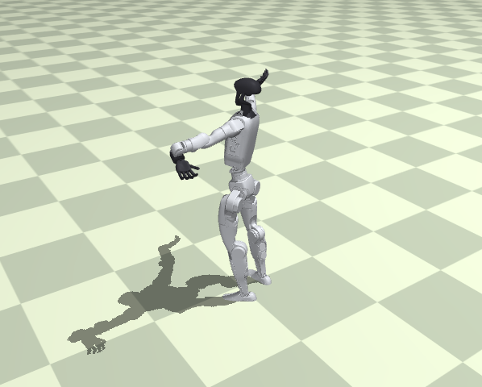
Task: Upper body actions
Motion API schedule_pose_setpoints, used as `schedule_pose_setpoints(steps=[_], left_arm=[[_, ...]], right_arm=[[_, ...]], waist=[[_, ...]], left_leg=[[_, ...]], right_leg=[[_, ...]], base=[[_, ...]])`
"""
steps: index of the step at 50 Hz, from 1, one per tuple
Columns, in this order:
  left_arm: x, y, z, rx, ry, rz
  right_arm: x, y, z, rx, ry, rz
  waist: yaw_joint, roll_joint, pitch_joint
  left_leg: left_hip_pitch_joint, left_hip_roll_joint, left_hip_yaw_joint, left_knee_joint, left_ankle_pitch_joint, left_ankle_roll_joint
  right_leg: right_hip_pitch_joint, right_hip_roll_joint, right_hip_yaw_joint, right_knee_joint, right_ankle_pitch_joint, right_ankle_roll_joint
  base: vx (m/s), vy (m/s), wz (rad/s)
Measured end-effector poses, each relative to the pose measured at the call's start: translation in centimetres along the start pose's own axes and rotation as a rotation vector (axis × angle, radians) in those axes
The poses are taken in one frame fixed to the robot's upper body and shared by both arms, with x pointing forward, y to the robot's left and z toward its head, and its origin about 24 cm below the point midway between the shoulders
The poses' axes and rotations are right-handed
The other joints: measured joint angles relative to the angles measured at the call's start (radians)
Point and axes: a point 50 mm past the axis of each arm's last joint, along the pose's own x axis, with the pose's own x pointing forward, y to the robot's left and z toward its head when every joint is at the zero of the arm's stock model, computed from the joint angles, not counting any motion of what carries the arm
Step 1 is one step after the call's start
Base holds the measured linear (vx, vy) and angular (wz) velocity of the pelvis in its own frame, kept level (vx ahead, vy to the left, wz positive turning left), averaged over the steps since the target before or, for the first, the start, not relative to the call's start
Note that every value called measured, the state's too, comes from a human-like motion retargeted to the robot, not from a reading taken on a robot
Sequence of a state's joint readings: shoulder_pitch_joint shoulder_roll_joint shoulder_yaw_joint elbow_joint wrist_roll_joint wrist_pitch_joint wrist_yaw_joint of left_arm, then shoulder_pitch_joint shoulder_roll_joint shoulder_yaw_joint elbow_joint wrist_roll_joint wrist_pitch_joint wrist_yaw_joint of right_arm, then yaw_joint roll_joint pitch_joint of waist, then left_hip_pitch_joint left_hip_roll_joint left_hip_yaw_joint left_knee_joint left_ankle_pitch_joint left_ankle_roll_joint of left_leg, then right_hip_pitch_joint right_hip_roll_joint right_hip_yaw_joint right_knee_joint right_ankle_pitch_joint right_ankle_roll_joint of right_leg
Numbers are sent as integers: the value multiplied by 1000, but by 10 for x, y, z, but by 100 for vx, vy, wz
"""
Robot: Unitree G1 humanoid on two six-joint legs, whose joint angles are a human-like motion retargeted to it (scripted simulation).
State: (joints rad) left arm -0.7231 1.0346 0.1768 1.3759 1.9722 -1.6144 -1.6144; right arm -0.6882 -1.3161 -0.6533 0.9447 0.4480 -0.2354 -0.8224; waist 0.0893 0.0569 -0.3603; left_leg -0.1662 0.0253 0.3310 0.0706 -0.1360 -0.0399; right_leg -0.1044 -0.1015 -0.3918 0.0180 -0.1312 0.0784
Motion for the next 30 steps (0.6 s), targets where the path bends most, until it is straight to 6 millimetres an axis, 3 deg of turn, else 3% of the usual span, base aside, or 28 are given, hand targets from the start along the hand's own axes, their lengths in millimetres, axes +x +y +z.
schedule_pose_setpoints(steps=[5,9,12,15,17,20,24,28,30], left_arm=[[-44,-60,-13,-156,228,-301],[-65,-109,-9,-276,279,-498],[-76,-133,-3,-327,260,-605],[-94,-133,0,-323,250,-654],[-108,-127,-1,-315,277,-654],[-121,-113,-1,-284,302,-634],[-97,-93,-2,-207,190,-518],[-70,-53,-3,-79,104,-321],[-74,-27,-5,-18,145,-208]], right_arm=[[-59,76,75,50,-387,437],[-119,103,138,-37,-865,580],[-154,107,170,-135,-1204,494],[-171,105,184,-127,-1389,234],[-178,108,183,-123,-1430,202],[-169,120,168,-236,-1366,242],[-111,123,137,-489,-1123,208],[-46,98,86,-695,-697,177],[-27,82,52,-735,-418,191]], waist=[[6,0,-11],[0,-5,-25],[-8,-15,-41],[-18,-37,-54],[-22,-42,-49],[-28,-42,-32],[-22,-30,-15],[-8,-1,11],[-13,14,22]], left_leg=[[17,-1,7,5,-6,2],[26,-1,8,3,-7,1],[28,0,7,2,-6,1],[32,1,4,1,-3,1],[35,3,1,0,-1,1],[36,4,-6,-1,3,1],[26,10,1,-3,4,-3],[13,16,14,-1,4,-4],[11,19,18,1,4,-4]], right_leg=[[15,3,4,4,-4,-3],[22,5,5,3,-5,-4],[24,7,4,2,-4,-5],[29,9,3,2,-4,-5],[33,10,1,2,-4,-5],[36,10,-3,3,-3,-6],[21,10,1,3,0,-4],[0,12,12,6,5,-5],[-4,13,17,8,6,-5]], base=[[8,4,-6],[8,0,-2],[8,-1,1],[5,0,2],[0,0,0],[1,-4,6],[-7,1,-9],[-14,-1,-17],[-8,-4,-10]])
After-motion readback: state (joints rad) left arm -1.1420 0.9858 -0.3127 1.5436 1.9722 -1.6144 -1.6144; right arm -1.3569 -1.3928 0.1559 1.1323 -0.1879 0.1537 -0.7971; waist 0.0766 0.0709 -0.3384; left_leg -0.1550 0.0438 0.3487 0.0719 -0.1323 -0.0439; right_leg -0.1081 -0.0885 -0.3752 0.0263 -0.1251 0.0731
